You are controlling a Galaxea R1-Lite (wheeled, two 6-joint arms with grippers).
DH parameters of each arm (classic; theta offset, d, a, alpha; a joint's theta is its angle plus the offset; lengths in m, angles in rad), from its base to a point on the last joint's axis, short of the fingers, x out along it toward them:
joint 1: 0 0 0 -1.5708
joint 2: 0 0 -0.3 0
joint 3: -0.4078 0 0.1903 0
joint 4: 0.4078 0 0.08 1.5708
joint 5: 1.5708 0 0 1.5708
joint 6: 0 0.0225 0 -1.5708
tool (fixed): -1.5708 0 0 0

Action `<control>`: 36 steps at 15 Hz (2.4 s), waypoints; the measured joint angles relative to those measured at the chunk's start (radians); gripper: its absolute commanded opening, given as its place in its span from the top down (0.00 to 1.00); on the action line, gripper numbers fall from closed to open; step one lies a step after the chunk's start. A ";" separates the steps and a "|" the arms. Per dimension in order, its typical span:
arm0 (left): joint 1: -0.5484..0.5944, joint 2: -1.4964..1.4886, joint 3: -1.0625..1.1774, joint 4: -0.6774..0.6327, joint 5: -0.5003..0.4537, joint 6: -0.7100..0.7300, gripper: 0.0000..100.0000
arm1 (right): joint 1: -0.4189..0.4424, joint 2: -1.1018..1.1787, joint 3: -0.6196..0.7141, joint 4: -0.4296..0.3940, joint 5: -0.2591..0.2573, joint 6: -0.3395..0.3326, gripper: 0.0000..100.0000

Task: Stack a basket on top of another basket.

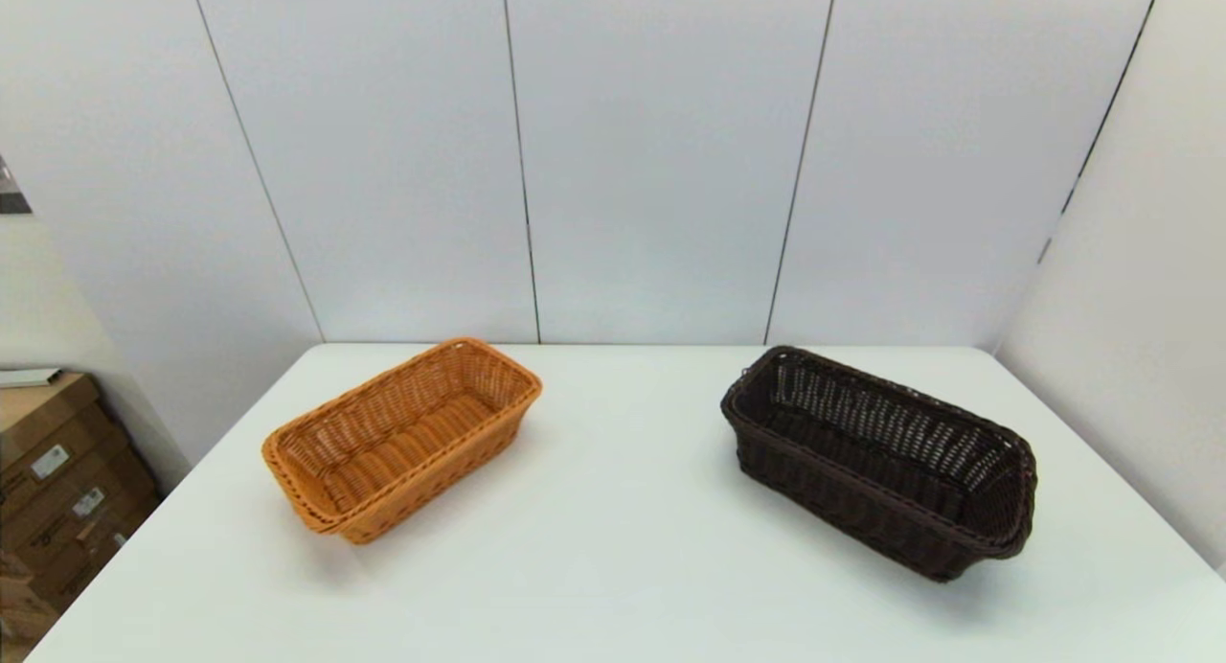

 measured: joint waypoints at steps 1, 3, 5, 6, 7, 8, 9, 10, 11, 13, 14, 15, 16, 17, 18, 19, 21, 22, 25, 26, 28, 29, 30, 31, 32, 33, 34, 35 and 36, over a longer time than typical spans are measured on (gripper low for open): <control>0.000 0.034 -0.069 0.075 -0.019 0.000 0.00 | 0.000 0.000 0.000 0.000 0.000 0.000 0.00; -0.001 0.157 -0.210 0.220 -0.037 -0.004 0.00 | 0.000 0.000 0.000 0.000 0.000 0.000 0.00; 0.000 0.350 -0.356 0.332 -0.043 -0.027 0.00 | 0.000 0.000 0.000 0.000 -0.001 0.000 0.00; 0.001 0.461 -0.425 0.369 -0.042 -0.053 0.00 | 0.000 0.000 0.000 0.000 0.000 0.000 0.00; 0.002 0.589 -0.501 0.397 -0.042 -0.088 0.00 | 0.000 0.000 0.000 0.000 0.000 0.000 0.00; 0.003 0.714 -0.569 0.415 -0.041 -0.128 0.00 | 0.000 0.000 0.000 0.000 0.000 0.000 0.00; 0.003 0.852 -0.643 0.430 -0.036 -0.182 0.00 | 0.000 0.000 0.000 0.001 0.000 0.000 0.00; 0.004 0.980 -0.708 0.444 -0.028 -0.239 0.00 | 0.000 0.000 0.000 0.001 0.000 0.000 0.00; 0.004 1.105 -0.772 0.454 -0.017 -0.297 0.00 | 0.000 0.000 0.000 0.000 0.000 0.000 0.00; 0.004 1.341 -0.890 0.474 0.004 -0.434 0.00 | 0.000 0.000 0.000 0.000 0.000 0.000 0.00; 0.004 1.437 -0.940 0.481 0.012 -0.501 0.00 | 0.000 0.000 0.000 0.000 0.000 0.000 0.00; 0.003 1.527 -0.986 0.486 0.018 -0.573 0.00 | 0.000 0.000 0.000 0.000 0.000 0.000 0.00; 0.002 1.599 -1.019 0.487 0.021 -0.634 0.00 | 0.000 0.000 0.000 0.000 0.000 0.000 0.00; 0.002 1.661 -1.044 0.486 0.024 -0.686 0.00 | 0.000 0.000 0.000 0.000 0.000 0.000 0.00; 0.001 1.716 -1.060 0.470 0.026 -0.728 0.00 | 0.000 0.000 0.000 0.000 0.000 0.000 0.00; 0.001 1.760 -1.068 0.446 0.027 -0.757 0.00 | 0.000 0.000 0.000 0.000 0.000 0.000 0.00; 0.003 1.837 -1.074 0.400 0.028 -0.790 0.00 | 0.000 0.000 0.000 0.000 0.000 0.000 0.00; 0.004 1.867 -1.074 0.387 0.028 -0.795 0.00 | 0.000 0.000 0.000 0.000 0.000 0.000 0.00; 0.006 1.941 -1.071 0.333 0.027 -0.809 0.00 | 0.000 0.000 0.000 0.000 0.000 0.000 0.00; 0.006 1.956 -1.070 0.321 0.027 -0.814 0.00 | 0.000 0.000 0.000 0.001 0.000 0.000 0.00; 0.006 1.981 -1.060 0.300 0.028 -0.823 0.00 | 0.000 0.000 0.000 0.000 0.000 0.000 0.00; 0.006 1.991 -1.052 0.281 0.027 -0.825 0.00 | 0.000 0.000 0.000 0.000 0.000 0.000 0.00; 0.006 2.003 -1.041 0.264 0.028 -0.830 0.00 | 0.000 0.000 0.000 0.000 0.000 0.000 0.00; 0.006 2.013 -1.033 0.248 0.028 -0.834 0.00 | 0.000 0.000 0.000 0.000 0.000 0.000 0.00; 0.006 2.024 -1.026 0.236 0.029 -0.838 0.00 | 0.000 0.000 0.000 0.001 0.000 0.000 0.00; 0.006 2.036 -1.022 0.229 0.029 -0.846 0.00 | 0.000 0.000 0.000 0.000 0.000 0.000 0.00; 0.006 2.048 -1.021 0.221 0.029 -0.855 0.00 | 0.000 0.000 0.000 0.001 0.000 0.000 0.00; 0.006 2.060 -1.019 0.218 0.030 -0.860 0.00 | 0.000 0.000 0.000 0.001 0.000 0.000 0.00; 0.006 2.072 -1.018 0.217 0.030 -0.863 0.00 | 0.000 0.000 0.000 0.001 0.000 0.000 0.00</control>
